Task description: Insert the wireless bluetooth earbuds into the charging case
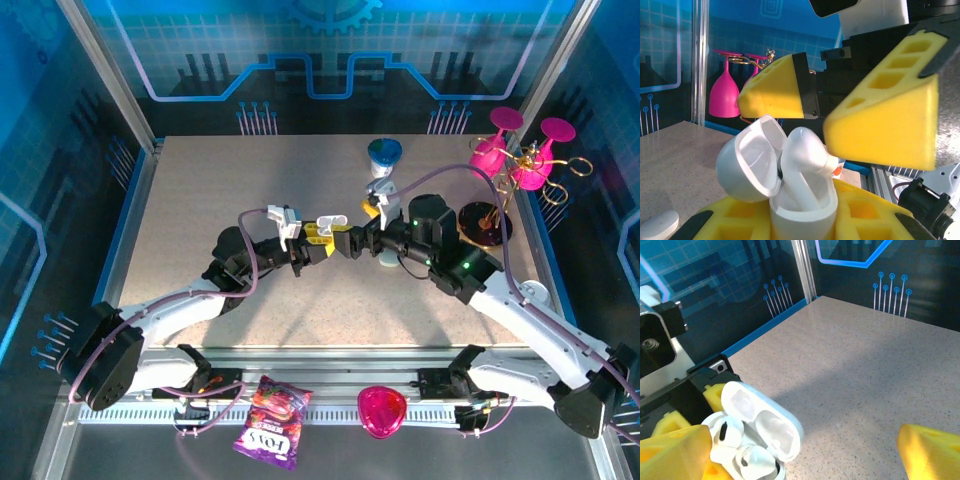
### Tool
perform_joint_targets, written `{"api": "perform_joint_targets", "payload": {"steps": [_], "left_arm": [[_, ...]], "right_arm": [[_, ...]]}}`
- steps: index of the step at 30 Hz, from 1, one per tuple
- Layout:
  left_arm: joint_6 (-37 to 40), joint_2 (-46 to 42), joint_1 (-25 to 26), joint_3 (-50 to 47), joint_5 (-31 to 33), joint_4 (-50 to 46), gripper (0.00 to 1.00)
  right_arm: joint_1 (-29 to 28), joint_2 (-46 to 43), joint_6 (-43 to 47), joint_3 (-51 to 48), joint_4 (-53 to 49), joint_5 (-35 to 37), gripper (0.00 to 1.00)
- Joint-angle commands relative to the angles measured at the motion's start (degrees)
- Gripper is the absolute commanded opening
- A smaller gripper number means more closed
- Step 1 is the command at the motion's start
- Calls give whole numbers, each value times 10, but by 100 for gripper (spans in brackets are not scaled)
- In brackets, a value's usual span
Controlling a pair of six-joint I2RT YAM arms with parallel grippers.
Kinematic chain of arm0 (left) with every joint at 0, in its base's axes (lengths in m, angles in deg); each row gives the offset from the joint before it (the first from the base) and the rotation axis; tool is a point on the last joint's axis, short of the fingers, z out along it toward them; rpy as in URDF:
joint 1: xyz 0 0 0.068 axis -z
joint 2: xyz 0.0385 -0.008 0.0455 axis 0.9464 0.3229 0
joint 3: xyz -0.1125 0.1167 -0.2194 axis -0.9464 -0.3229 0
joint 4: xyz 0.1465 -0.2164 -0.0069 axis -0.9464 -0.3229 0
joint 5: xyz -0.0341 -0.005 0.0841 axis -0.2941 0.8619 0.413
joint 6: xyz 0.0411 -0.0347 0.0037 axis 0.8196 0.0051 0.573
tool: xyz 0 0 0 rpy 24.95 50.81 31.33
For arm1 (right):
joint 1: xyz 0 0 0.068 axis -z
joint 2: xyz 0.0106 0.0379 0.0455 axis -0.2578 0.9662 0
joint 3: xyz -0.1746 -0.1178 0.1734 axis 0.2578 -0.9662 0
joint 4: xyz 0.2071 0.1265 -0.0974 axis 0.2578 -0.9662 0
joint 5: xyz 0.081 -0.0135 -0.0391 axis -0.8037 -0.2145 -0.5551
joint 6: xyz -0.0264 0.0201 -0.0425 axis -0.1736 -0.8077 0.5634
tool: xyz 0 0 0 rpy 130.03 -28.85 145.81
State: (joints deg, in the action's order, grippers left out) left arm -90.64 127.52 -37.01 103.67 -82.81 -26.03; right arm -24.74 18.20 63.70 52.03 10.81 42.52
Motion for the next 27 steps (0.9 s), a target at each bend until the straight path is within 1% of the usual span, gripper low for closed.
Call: {"api": "perform_joint_targets", "payload": {"steps": [1,9,11,14,20,27], "left_arm": [[5,-1,4,5,-11,31,16],[6,5,4,7,-13,31,16],[7,6,4,6,-13,34,16],[7,3,5,3,-13,41,16],[7,3,4,1,-21,46,16],[5,1,4,-1,-33,56,16]], "right_arm": [[6,-17,-13,-8,25,-32,96],[7,-23,-34,-11,49,-54,96],[8,-25,-48,-13,53,-51,95],[16,-26,-68,-12,43,-33,93],[33,-13,-76,-9,21,-30,93],[33,8,-70,2,19,-55,93]]}}
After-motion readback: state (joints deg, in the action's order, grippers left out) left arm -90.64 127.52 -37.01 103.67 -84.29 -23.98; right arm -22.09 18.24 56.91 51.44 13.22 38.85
